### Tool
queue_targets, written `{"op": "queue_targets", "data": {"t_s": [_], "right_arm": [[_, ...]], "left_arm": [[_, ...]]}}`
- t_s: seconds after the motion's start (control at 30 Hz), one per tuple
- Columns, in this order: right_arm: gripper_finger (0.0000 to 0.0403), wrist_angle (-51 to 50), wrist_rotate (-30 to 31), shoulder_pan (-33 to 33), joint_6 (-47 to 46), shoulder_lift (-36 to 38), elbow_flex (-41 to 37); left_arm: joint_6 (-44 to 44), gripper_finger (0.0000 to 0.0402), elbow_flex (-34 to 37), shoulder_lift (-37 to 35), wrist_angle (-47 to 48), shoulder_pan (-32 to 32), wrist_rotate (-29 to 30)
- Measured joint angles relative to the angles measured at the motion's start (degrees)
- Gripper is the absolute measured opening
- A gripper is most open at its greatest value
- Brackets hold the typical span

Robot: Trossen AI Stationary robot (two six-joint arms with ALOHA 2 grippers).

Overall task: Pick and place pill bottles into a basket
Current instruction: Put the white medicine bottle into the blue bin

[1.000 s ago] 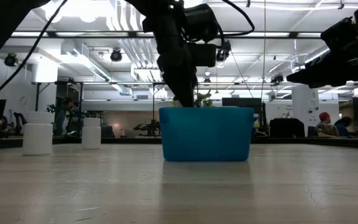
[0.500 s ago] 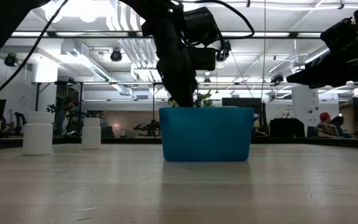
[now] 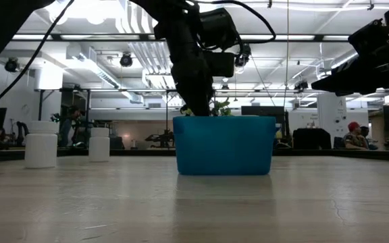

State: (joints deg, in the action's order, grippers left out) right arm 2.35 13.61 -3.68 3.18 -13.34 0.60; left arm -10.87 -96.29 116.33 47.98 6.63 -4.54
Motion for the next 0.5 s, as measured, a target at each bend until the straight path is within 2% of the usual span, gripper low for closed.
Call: {"op": "queue_targets", "data": {"t_s": [0.5], "right_arm": [[0.0008, 0.0, 0.0, 0.0, -0.02, 0.0, 0.0]], "left_arm": [[1.51, 0.0164, -0.11, 0.0, 0.03, -0.04, -0.01]]}}
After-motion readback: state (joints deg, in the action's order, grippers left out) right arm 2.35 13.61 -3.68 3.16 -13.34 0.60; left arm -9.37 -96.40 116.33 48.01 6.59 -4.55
